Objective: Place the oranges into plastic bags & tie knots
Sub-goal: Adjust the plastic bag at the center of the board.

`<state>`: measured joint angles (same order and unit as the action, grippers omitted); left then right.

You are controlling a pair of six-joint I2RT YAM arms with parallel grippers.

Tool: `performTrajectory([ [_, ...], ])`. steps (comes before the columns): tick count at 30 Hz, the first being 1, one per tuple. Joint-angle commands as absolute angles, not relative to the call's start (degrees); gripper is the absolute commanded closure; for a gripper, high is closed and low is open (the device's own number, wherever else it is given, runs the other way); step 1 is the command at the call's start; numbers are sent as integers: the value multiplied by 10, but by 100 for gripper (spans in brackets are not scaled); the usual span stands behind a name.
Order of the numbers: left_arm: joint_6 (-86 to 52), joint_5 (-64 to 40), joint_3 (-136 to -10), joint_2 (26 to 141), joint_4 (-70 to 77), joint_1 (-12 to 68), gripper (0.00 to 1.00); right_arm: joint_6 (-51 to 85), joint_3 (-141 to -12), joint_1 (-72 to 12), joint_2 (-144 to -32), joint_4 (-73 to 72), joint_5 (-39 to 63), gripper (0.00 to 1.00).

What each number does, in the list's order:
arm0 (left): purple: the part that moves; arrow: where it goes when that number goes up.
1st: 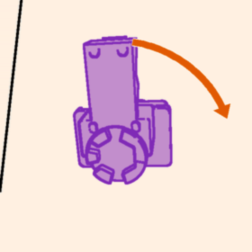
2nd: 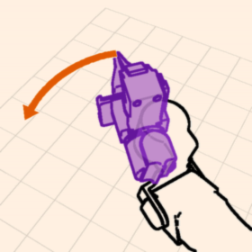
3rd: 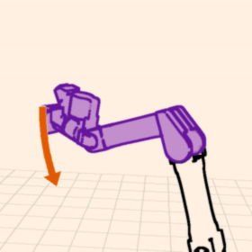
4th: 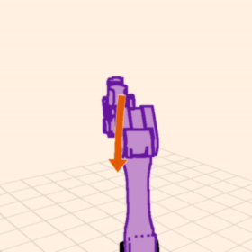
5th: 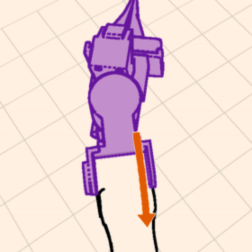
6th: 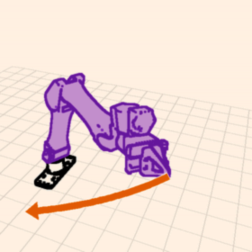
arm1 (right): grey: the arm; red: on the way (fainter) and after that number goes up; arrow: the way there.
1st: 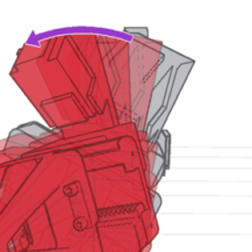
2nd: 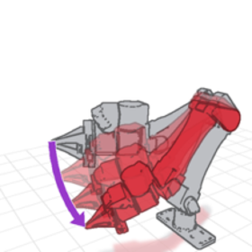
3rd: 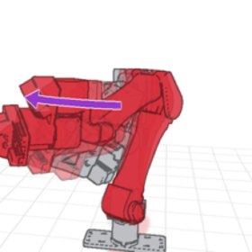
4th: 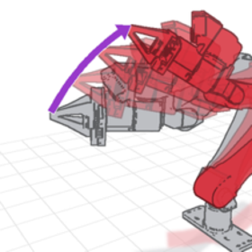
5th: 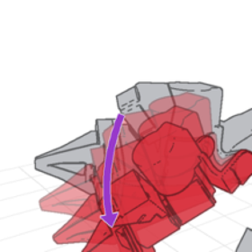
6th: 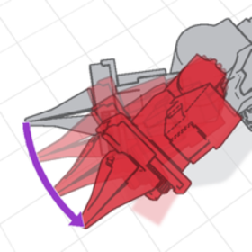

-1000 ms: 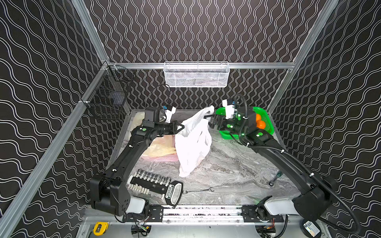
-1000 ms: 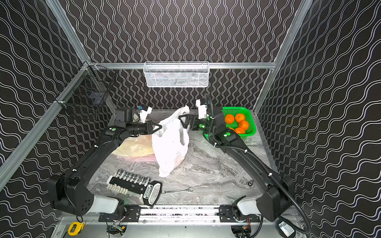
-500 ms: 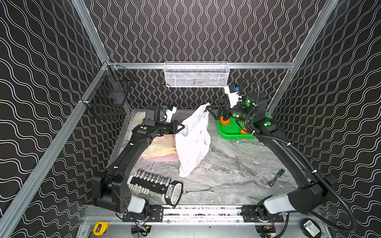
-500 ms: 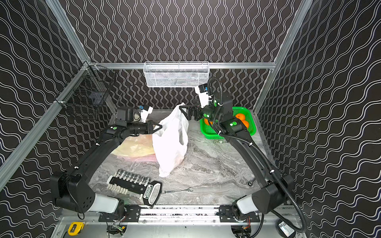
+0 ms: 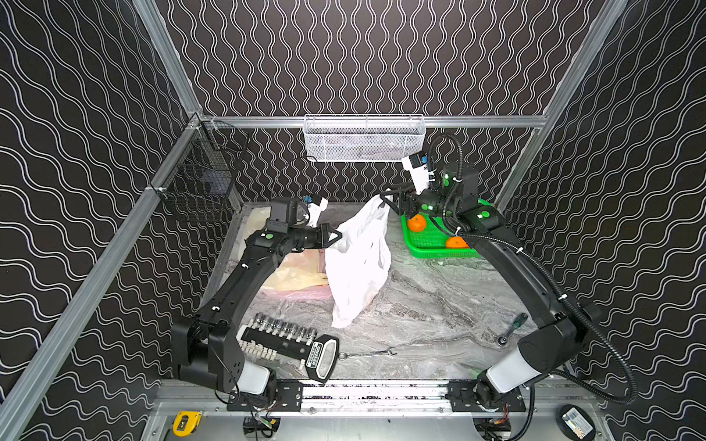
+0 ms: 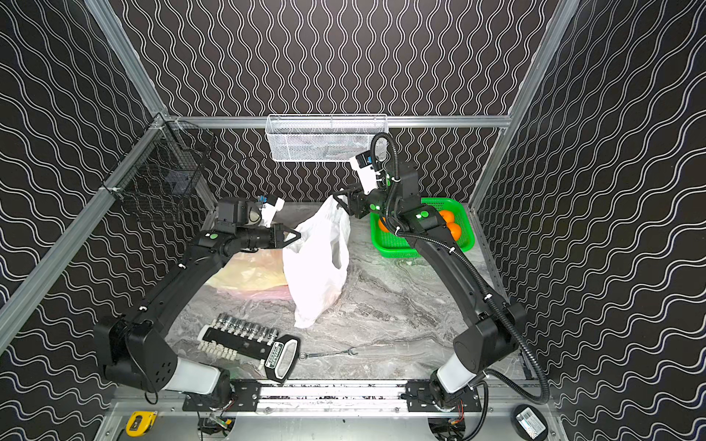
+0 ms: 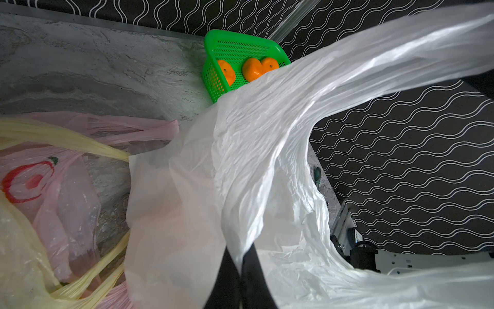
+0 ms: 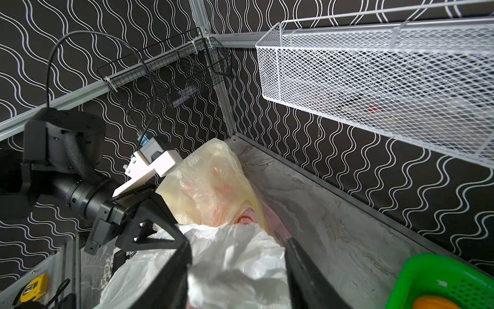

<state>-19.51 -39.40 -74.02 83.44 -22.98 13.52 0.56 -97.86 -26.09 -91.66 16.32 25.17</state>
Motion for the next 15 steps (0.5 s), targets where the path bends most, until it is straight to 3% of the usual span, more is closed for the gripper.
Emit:
performTrajectory([
  [1, -185, -406, -752, 841, -226, 134, 100, -2, -974, -261, -904, 164, 234, 61],
  [5, -178, -411, -774, 860, -235, 135, 100, 3, -957, -261, -881, 159, 211, 80],
  [15, -143, -392, -899, 941, -284, 201, 100, 24, -916, -261, -780, 228, 134, 87],
])
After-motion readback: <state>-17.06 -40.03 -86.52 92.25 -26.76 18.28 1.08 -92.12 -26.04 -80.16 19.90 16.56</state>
